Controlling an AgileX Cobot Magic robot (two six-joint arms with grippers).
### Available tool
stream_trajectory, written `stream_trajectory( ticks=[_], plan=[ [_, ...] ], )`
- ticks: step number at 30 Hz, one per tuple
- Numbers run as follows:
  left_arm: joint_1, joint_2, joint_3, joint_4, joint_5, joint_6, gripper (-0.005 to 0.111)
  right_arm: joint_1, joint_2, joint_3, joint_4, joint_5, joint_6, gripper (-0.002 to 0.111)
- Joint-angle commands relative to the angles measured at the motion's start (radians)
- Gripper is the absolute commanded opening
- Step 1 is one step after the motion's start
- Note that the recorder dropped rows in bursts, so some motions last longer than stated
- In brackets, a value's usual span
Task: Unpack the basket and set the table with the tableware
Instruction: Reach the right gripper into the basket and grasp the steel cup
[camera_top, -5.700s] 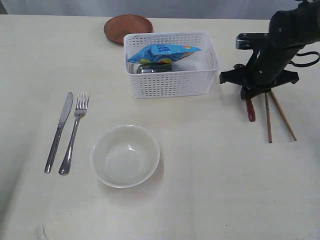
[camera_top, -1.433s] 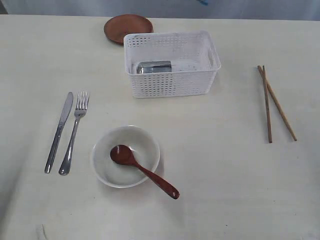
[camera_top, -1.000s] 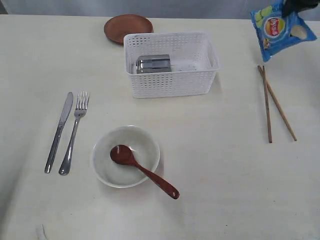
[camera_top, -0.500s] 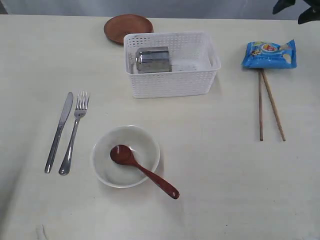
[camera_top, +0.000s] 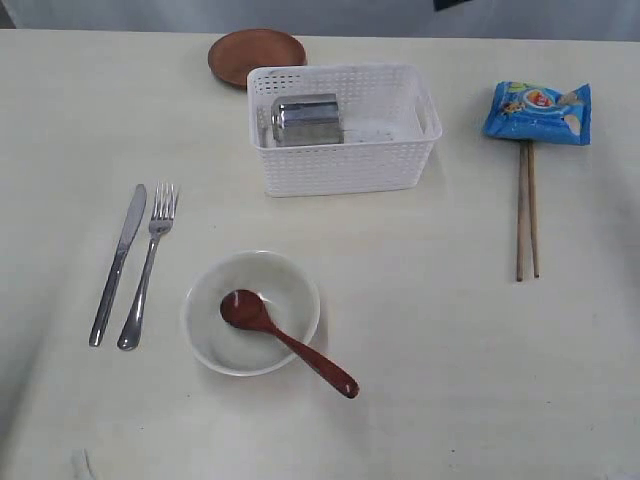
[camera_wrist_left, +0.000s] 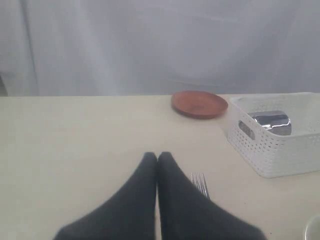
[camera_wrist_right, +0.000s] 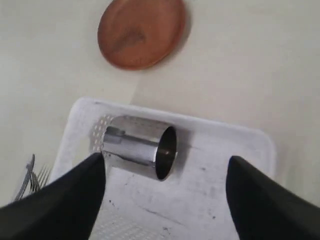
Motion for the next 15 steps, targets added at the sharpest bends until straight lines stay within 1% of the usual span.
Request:
stream_trajectory(
  ticks=[1,4,15],
  plan=[
    [-0.001,-0.004,0.003,-0.005,-0.006,0.0,0.0,0.064,0.093,-0.003,0.003,-0.041,-0.003,0.065],
    [-0.001,-0.004,0.003,-0.005,-0.006,0.0,0.0,0.087,0.147,-0.01,0.028,-0.05,0.004,0.065],
    [-0.001,-0.004,0.003,-0.005,-0.006,0.0,0.0,0.134,0.279,-0.143,0.035,0.009,0.057,0.065]
  ],
)
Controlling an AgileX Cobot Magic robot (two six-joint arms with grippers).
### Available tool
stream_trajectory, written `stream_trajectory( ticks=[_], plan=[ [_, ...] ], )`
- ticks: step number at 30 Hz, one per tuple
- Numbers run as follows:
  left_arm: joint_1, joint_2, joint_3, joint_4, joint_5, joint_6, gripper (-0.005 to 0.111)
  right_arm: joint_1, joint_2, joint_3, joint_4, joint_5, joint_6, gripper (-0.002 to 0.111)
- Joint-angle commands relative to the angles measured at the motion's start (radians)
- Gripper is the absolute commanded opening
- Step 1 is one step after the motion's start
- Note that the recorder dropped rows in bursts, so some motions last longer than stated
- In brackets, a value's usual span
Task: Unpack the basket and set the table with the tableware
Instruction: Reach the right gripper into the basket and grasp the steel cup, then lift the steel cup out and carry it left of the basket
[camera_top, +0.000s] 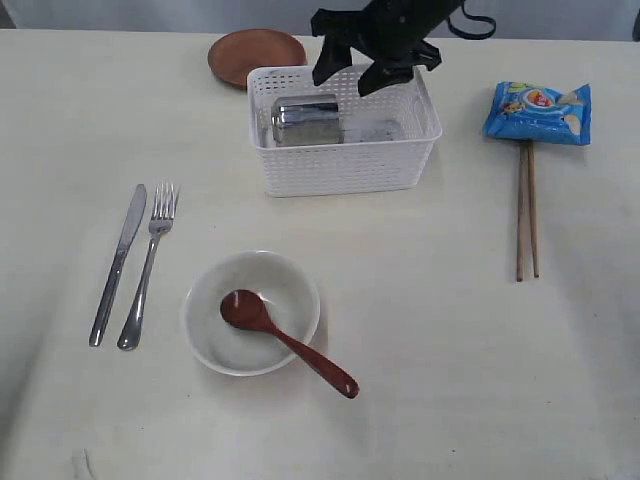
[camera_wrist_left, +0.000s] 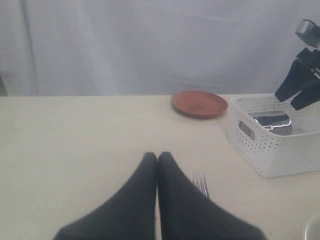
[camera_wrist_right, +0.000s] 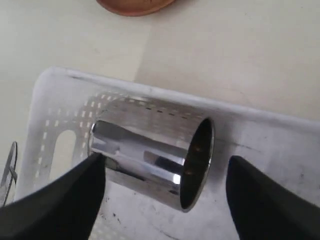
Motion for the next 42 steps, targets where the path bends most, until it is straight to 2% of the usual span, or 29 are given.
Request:
stream_trajectory(
  ticks=[1,10,17,20,23,37,42],
  plan=[
    [-0.001,-0.004,0.003,-0.005,-0.006,0.0,0.0,0.017,0.033,-0.036,0.007,0.015,0.007,0.065],
    [-0.001,-0.004,0.003,-0.005,-0.006,0.0,0.0,0.021,0.061,-0.038,0.008,-0.001,0.041,0.062],
    [-0.001,-0.004,0.003,-0.005,-0.006,0.0,0.0,0.03,0.065,-0.038,0.046,-0.008,0.025,0.021],
    [-0.001,-0.004,0.003,-0.005,-0.006,0.0,0.0,0.03,0.065,-0.04,0.074,-0.008,-0.004,0.009],
    [-0.001,-0.004,0.003,-0.005,-0.006,0.0,0.0,0.03,0.065,-0.059,0.098,0.022,-0.02,0.002],
    [-0.001,-0.004,0.003,-0.005,-0.006,0.0,0.0,0.032,0.063,-0.338,0.043,0.268,-0.011,-0.001],
    [-0.001,-0.004,0.003,-0.005,-0.006,0.0,0.0,0.081,0.054,-0.427,-0.152,0.268,0.048,-0.001]
  ],
)
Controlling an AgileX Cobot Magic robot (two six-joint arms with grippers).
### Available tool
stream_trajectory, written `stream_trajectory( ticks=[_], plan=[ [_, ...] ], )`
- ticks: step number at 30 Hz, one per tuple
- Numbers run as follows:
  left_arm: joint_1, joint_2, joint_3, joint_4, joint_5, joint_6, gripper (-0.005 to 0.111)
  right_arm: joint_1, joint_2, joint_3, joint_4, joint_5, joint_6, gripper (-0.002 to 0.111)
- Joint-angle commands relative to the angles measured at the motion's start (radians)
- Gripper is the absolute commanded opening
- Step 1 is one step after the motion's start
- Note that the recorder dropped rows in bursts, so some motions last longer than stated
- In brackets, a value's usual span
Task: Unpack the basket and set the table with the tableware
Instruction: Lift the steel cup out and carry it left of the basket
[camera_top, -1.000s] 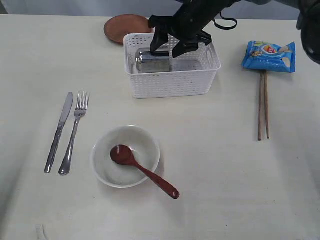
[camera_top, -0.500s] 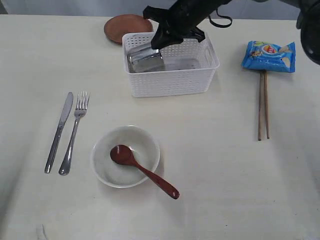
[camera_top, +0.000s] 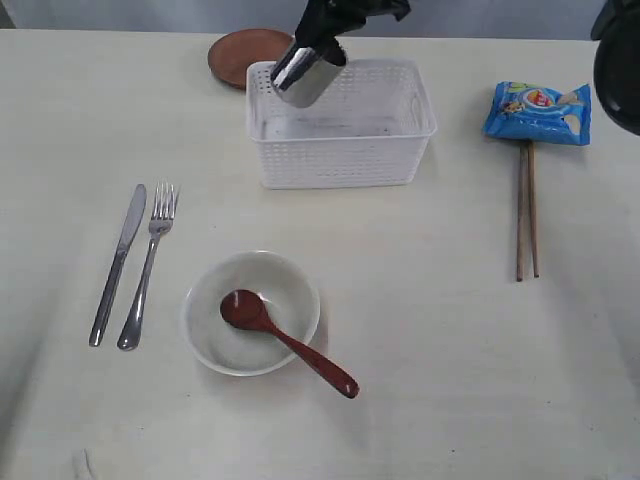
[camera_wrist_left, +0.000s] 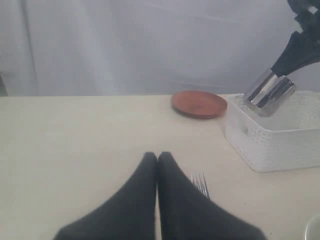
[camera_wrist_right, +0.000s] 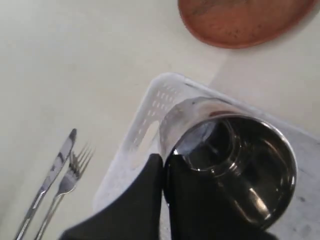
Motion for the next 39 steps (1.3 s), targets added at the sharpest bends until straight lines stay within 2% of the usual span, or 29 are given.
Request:
stream_trajectory(
  ticks=[1,5,9,14,16,17,19,23,28,32,34,39],
  plan=[
    [-0.001,-0.004,0.003,-0.005,-0.006,0.0,0.0,0.051,-0.023,-0.058,-0.185,0.007,0.043,-0.001],
    [-0.001,-0.004,0.003,-0.005,-0.006,0.0,0.0,0.119,-0.049,-0.06,-0.346,0.007,0.065,-0.001],
    [-0.001,-0.004,0.003,-0.005,-0.006,0.0,0.0,0.138,-0.131,-0.038,-0.363,0.007,0.13,-0.001],
    [-0.001,-0.004,0.003,-0.005,-0.006,0.0,0.0,0.233,-0.366,0.368,-0.374,-0.035,0.138,-0.001],
    [-0.001,-0.004,0.003,-0.005,-0.006,0.0,0.0,0.31,-0.397,0.429,-0.408,-0.1,0.138,-0.001],
    [-0.001,-0.004,0.003,-0.005,-0.006,0.0,0.0,0.371,-0.382,0.418,-0.476,-0.105,0.161,-0.001],
    [-0.001,-0.004,0.003,-0.005,-0.006,0.0,0.0,0.432,-0.348,0.381,-0.551,-0.105,0.201,-0.001],
    [-0.001,-0.004,0.003,-0.005,-0.006,0.0,0.0,0.506,-0.247,0.247,-0.586,-0.073,0.201,-0.001],
    [-0.001,-0.004,0.003,-0.005,-0.006,0.0,0.0,0.522,-0.077,-0.031,-0.586,0.0,0.224,-0.001],
    [-0.001,-0.004,0.003,-0.005,-0.006,0.0,0.0,0.52,0.105,-0.332,-0.605,0.007,0.228,-0.001],
    [-0.001,-0.004,0.003,-0.005,-0.006,0.0,0.0,0.52,0.153,-0.388,-0.605,0.007,0.228,-0.001],
    [-0.001,-0.004,0.003,-0.005,-0.006,0.0,0.0,0.52,0.2,-0.397,-0.612,0.007,0.194,-0.001]
  ],
)
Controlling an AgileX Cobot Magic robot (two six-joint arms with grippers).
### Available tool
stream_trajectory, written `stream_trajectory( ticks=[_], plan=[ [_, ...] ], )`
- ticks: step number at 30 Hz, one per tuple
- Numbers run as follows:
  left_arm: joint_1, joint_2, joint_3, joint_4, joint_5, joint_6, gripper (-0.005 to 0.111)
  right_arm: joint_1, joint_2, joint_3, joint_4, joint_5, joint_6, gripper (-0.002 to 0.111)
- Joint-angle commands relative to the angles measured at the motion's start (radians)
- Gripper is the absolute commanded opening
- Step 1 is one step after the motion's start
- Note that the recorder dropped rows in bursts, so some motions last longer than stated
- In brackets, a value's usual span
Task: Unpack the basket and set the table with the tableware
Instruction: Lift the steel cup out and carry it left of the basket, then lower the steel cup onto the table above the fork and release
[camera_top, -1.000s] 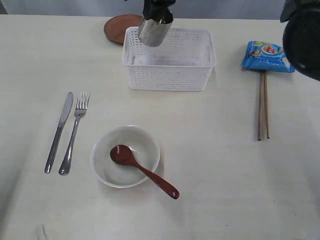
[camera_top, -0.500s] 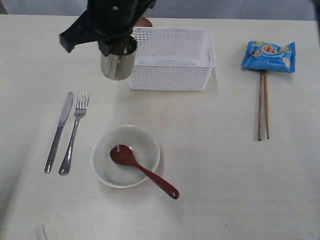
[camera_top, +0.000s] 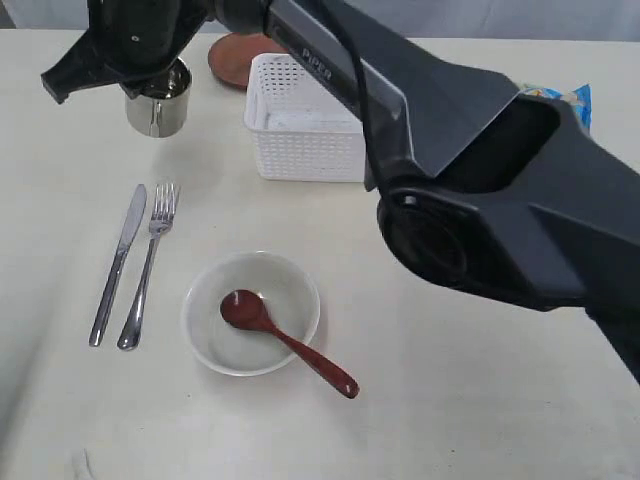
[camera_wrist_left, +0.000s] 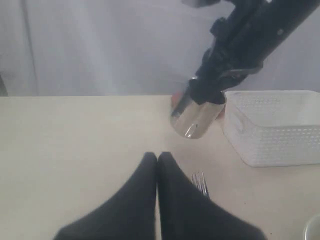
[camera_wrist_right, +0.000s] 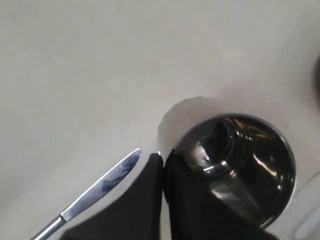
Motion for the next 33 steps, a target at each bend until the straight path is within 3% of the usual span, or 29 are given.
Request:
stream_trajectory(
  ticks=[1,33],
  plan=[
    [-0.001,-0.004,0.003,-0.005,-0.006,0.0,0.0,-0.004,0.035,-0.017,-0.028,0.007,-0.029,-0.001],
    [-0.001,-0.004,0.003,-0.007,-0.006,0.0,0.0,-0.004,0.111,-0.017,-0.007,-0.042,-0.098,0.0]
  ],
)
